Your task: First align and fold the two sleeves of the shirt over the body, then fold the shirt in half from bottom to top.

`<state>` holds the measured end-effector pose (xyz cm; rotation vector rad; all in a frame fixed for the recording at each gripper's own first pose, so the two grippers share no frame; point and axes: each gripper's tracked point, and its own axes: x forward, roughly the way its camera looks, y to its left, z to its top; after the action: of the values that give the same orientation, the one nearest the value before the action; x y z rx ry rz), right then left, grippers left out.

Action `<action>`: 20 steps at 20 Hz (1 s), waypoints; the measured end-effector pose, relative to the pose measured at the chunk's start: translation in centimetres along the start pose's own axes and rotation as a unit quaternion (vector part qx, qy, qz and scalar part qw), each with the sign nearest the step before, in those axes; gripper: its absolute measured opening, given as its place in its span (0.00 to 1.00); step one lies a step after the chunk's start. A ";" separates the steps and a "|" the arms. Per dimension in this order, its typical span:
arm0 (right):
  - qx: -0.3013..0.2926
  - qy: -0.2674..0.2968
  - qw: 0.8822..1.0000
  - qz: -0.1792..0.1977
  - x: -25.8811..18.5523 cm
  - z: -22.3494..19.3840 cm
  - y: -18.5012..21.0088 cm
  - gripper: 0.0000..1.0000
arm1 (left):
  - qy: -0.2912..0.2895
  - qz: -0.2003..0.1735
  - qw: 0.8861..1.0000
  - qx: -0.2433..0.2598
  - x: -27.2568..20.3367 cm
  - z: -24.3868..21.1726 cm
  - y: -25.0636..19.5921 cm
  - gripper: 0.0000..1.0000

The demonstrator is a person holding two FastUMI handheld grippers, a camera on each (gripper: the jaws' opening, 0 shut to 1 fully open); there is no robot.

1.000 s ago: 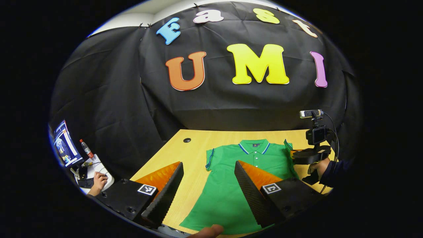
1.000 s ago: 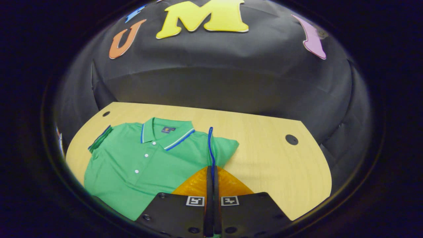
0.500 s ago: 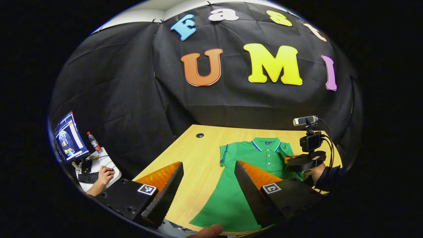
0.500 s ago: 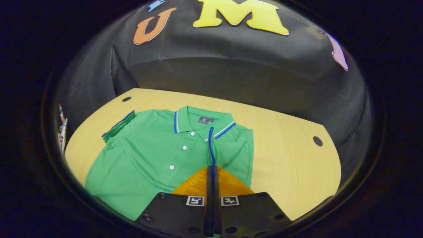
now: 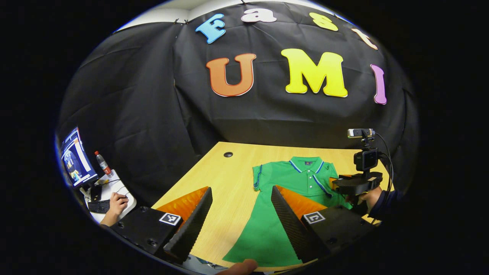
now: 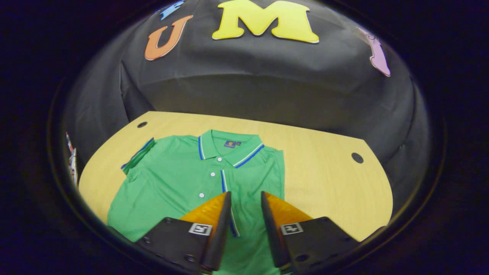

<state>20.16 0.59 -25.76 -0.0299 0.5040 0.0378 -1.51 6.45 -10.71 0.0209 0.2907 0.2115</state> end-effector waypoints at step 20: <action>0.056 -0.171 0.980 -0.080 -25.4 9.7 -0.8 0.96 | 0.096 -0.099 0.990 0.022 23.6 -6.1 -4.6 1.00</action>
<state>2.71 -0.57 -4.96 0.0468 0.1568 -0.1423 19.71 6.88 -23.47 0.0144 0.4861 0.0091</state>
